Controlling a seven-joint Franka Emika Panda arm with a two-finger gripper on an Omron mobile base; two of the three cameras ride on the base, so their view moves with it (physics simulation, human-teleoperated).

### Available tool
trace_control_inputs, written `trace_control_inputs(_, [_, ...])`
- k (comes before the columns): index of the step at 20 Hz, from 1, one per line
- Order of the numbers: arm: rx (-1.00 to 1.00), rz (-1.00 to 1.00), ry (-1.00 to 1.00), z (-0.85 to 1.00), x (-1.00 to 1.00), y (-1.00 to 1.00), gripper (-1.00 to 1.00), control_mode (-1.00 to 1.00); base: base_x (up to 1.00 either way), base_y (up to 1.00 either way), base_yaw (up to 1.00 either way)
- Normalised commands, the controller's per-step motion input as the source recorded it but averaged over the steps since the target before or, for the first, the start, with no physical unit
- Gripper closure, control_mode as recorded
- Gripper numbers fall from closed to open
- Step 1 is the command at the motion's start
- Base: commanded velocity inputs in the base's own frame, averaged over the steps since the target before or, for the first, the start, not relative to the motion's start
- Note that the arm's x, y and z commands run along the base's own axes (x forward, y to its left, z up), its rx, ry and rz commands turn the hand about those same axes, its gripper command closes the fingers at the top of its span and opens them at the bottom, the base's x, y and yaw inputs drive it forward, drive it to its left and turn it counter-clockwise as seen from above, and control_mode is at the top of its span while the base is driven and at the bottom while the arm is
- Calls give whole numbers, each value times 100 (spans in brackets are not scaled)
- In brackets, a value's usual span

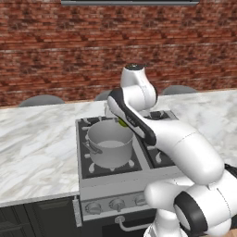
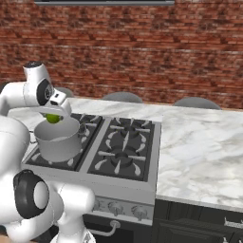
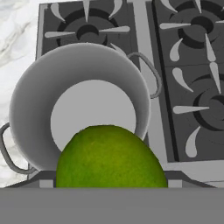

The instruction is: Turn on the burner for the pot on the stove. Wait thirty seconds for the pot to heat up. Then add the lime to the pot.

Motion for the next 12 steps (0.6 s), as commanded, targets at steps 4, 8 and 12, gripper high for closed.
trace_control_inputs(4, [-3, 0, 1, -11, 5, 16, 100, -100, 0, 0, 0])
trace_control_inputs(8, [-1, 0, 0, -20, 6, 8, 100, -100, 0, 0, 0])
trace_control_inputs(12, [0, 0, 0, -13, 9, 3, 100, -100, 0, 0, 0])
